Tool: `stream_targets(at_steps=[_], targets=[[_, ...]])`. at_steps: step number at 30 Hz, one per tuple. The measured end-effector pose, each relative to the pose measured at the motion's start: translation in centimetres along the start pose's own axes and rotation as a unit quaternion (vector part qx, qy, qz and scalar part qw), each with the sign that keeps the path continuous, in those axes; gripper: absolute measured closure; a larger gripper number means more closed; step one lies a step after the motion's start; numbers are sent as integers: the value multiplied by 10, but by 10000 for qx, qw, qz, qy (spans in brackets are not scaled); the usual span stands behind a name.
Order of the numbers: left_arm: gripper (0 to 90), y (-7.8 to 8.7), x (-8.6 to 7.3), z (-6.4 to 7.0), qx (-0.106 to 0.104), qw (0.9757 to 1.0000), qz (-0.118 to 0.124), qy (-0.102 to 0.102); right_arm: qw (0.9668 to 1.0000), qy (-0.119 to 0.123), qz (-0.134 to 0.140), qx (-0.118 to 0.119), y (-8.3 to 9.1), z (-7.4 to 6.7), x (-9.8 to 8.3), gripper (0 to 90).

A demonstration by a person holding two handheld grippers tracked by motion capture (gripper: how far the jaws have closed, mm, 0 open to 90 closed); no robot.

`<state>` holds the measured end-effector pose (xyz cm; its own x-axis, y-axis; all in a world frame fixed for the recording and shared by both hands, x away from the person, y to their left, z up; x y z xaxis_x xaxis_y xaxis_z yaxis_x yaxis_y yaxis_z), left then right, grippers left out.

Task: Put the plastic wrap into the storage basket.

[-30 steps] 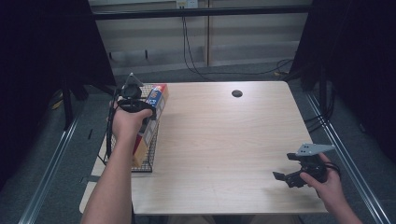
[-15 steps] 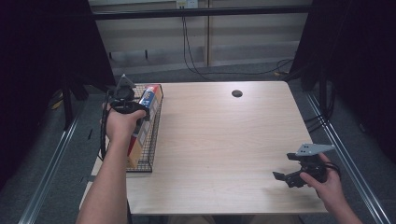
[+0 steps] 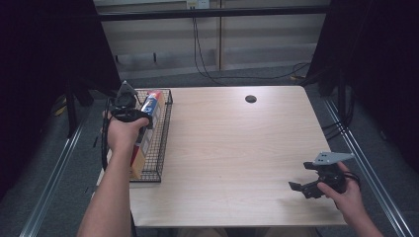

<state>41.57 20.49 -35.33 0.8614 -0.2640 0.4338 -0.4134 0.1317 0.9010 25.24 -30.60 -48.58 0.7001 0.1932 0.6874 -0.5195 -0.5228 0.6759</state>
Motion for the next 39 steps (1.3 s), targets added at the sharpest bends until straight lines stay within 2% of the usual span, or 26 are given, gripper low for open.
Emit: stream_targets(at_steps=[8, 10, 16, 39], targets=[[435, -4, -3, -5, -29, 9999, -23, 94, 10000, -2, -2, -7, 0, 0, 0, 26], [435, -5, -4, -7, 39, 10000, -37, 59, 10000, -3, 0, -4, 0, 0, 0, 26], [435, -9, -6, -10, 32, 9999, -55, 89, 10000, 0, 1, -4, 0, 0, -1, 26], [435, -27, -10, -16, 60, 9997, -123, 186, 10000, -10, -16, 1, -1, 0, -1, 26]])
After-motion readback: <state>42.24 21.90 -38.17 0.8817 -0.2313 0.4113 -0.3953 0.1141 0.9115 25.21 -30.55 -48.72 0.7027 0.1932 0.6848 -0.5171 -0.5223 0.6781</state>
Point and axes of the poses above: each handheld gripper's, and its own axes: y roughly backward along the jaws, x roughly out of its top, z roughly to its right, the point moved 3 cm from there along -y, roughly forward along the jaws, and after that the axes turned 13 degrees about -y, right-handed, at the moved point
